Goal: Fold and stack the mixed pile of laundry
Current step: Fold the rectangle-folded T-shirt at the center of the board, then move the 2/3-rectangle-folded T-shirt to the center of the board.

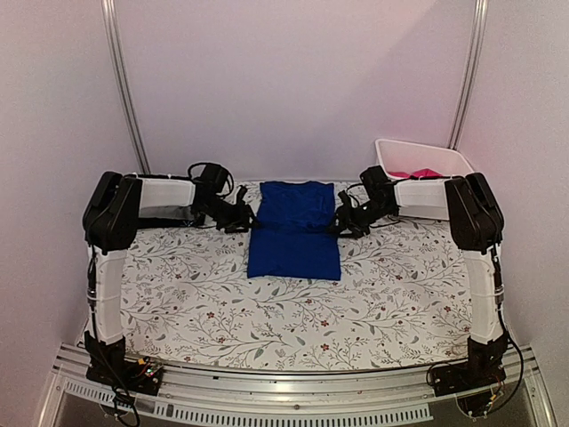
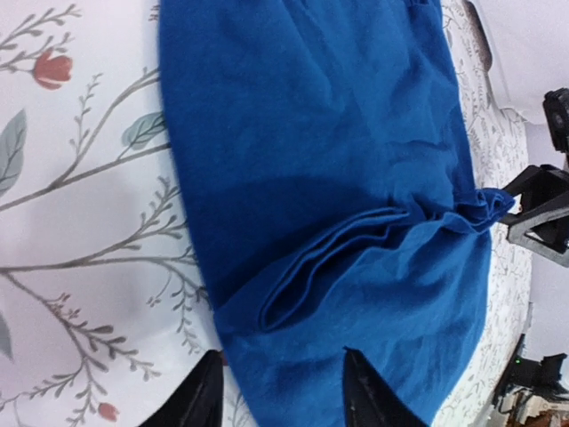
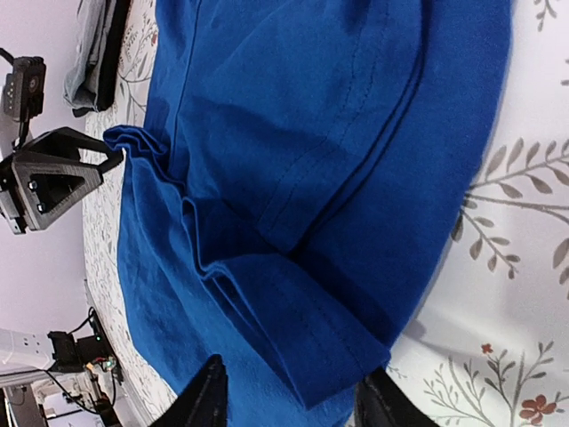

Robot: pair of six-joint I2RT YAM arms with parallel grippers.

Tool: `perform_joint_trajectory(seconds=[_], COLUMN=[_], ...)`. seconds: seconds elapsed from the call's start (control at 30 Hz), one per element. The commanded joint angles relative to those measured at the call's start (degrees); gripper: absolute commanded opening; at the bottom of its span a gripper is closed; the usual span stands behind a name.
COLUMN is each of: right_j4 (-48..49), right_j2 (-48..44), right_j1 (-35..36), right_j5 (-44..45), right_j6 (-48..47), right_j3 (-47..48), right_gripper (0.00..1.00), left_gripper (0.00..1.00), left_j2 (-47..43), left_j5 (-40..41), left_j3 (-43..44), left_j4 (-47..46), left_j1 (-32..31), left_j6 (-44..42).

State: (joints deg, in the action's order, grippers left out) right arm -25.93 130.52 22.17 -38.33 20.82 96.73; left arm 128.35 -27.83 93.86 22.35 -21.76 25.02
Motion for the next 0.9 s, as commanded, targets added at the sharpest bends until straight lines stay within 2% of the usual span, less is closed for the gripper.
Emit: perform_joint_trajectory(seconds=[0.0, 0.2, 0.33, 0.53, 0.67, 0.87], right_j4=[-0.98, 1.75, 5.53, 9.99, 11.28, 12.05], right_j2=[-8.15, -19.97, -23.81, -23.18, -20.27, -16.11], right_j1=[-1.42, -1.32, -0.25, 3.73, 4.75, 5.34], right_j5=[-0.81, -2.76, -4.12, -3.43, -3.07, -2.89], right_j6=[-0.01, 1.09, 2.27, 3.58, 3.47, 2.69], right_j3=[-6.72, -25.41, -34.17, -37.94, -37.39, -35.32], right_gripper=[0.52, 0.56, 0.52, 0.50, 0.49, 0.47], left_gripper=[0.54, 0.57, 0.56, 0.50, 0.45, 0.41], left_j2=[-9.96, -21.33, -24.63, -23.59, -22.24, -18.32], left_j5=[-0.57, -7.54, -11.92, -11.38, -10.80, -9.95], left_j3=[-9.65, -29.41, -38.12, -42.08, -43.44, -42.53], left_j4=[-0.70, -8.19, -15.19, -19.99, -24.40, -25.43], left_j1=[3.17, 3.21, 1.65, -2.55, -4.16, -6.30], left_j6=[-0.49, 0.64, 2.60, 3.36, 4.40, 4.29])
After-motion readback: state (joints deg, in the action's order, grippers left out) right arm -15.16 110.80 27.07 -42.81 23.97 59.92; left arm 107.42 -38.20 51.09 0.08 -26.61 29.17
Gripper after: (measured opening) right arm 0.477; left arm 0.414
